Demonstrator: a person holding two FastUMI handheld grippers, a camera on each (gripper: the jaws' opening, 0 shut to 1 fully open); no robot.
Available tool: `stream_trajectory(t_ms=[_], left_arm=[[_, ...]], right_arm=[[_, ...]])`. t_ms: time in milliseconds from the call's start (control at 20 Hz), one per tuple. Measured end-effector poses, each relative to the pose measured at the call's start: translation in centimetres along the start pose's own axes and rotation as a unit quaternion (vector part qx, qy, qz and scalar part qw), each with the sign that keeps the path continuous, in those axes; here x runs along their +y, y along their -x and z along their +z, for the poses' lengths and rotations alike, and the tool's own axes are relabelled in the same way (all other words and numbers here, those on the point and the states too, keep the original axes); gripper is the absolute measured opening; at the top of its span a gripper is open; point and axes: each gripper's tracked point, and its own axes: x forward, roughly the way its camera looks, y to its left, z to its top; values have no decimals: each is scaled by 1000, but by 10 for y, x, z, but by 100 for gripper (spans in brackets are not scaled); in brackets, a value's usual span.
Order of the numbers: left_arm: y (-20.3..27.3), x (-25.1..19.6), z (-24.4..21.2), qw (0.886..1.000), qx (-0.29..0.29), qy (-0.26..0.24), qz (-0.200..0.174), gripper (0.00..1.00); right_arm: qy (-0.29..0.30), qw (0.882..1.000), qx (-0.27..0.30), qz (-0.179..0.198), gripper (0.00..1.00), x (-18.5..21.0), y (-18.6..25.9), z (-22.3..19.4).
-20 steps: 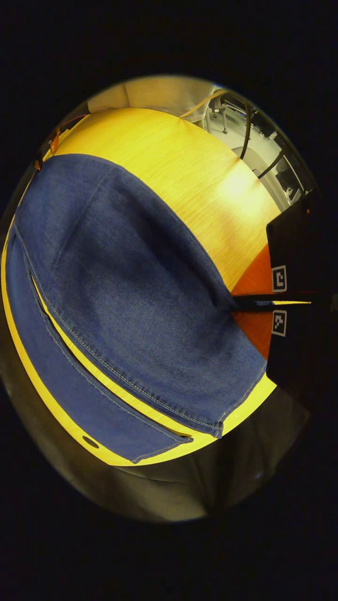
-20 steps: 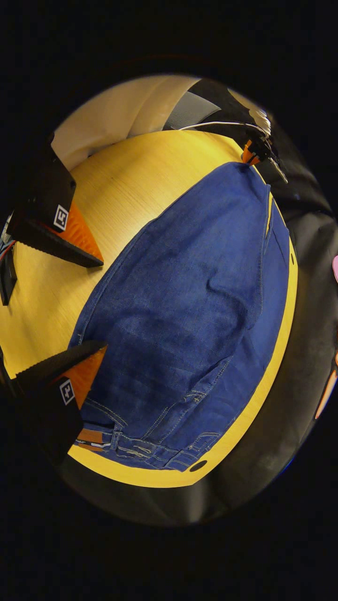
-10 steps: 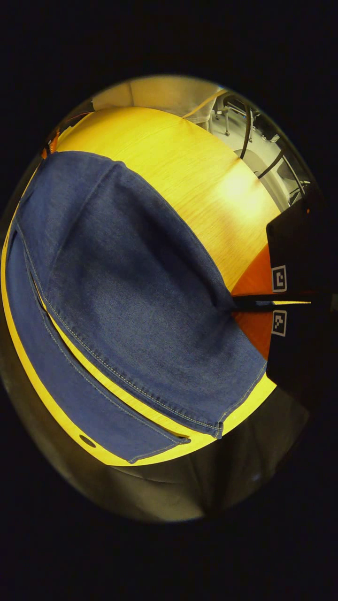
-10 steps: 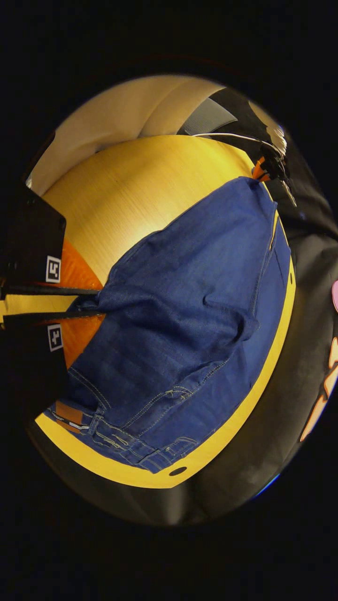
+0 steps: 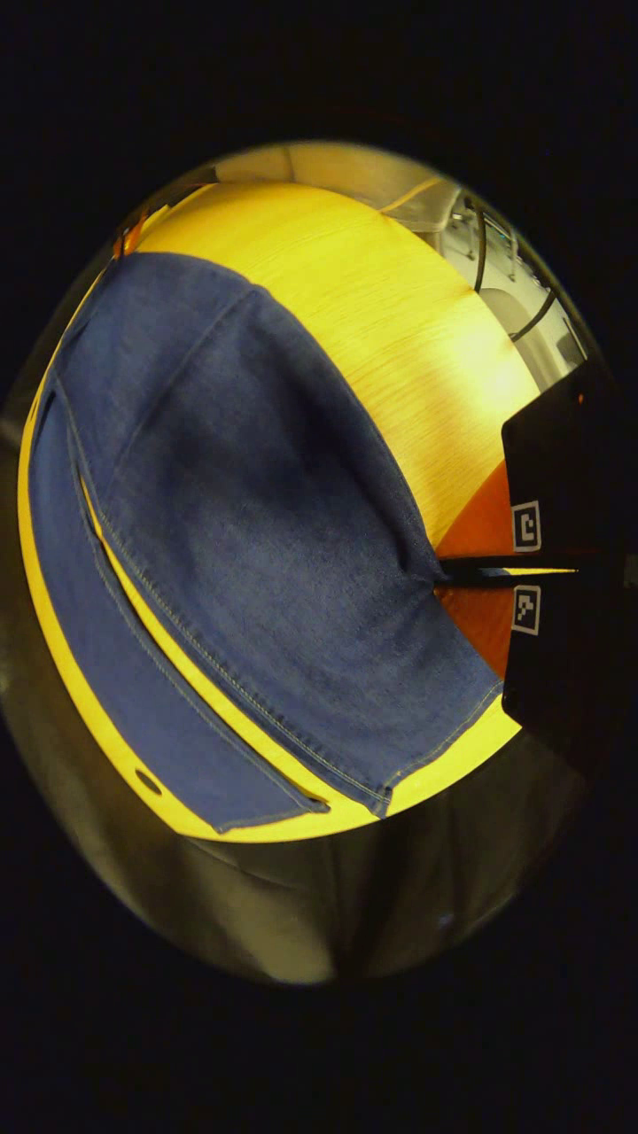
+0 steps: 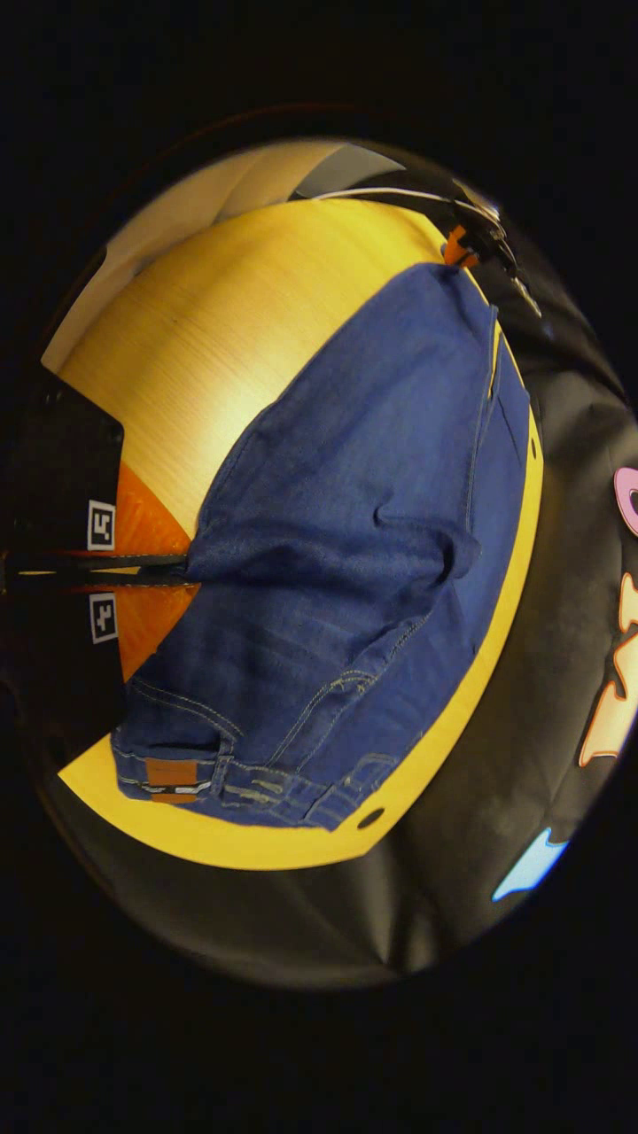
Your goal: Grasp the waist and the cuffs of the jeans and fold them to make the two legs overlap; first hold the waist and fold one-third of the jeans toward the cuffs, then hold the cuffs and fold the remaining one-third in the same direction to finish folding.
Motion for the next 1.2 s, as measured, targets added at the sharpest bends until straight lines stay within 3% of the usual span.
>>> stream_trajectory(t_ms=[100, 150, 200, 300, 400, 550, 800, 1000, 1200], left_arm=[[3, 4, 0, 998, -31, 32, 36, 0], [8, 7, 4, 996, -51, 56, 56, 0], [15, 16, 13, 991, -75, 82, 78, 0], [39, 33, 37, 978, -123, 119, 117, 0], [62, 52, 58, 965, -160, 158, 132, 0], [94, 74, 76, 944, -206, 224, 128, 0], [136, 97, 113, 922, -258, 227, 180, 0], [94, 140, 156, 919, -248, 231, 200, 0], [41, 157, 189, 915, -244, 247, 204, 0]], right_arm=[[-36, 998, -18, -44, 0, -5, 13, 11], [-60, 996, -31, -59, 3, -8, 18, 19], [-91, 992, -47, -68, 0, -12, 24, 31], [-135, 984, -73, -91, 5, -24, 39, 54], [-150, 978, -99, -110, 0, -39, 48, 78], [-164, 968, -139, -132, 3, -62, 56, 122], [-214, 937, -193, -195, 3, -113, 34, 203], [-260, 912, -220, -230, 3, -137, -6, 247], [-269, 907, -226, -234, 3, -152, -60, 269]])
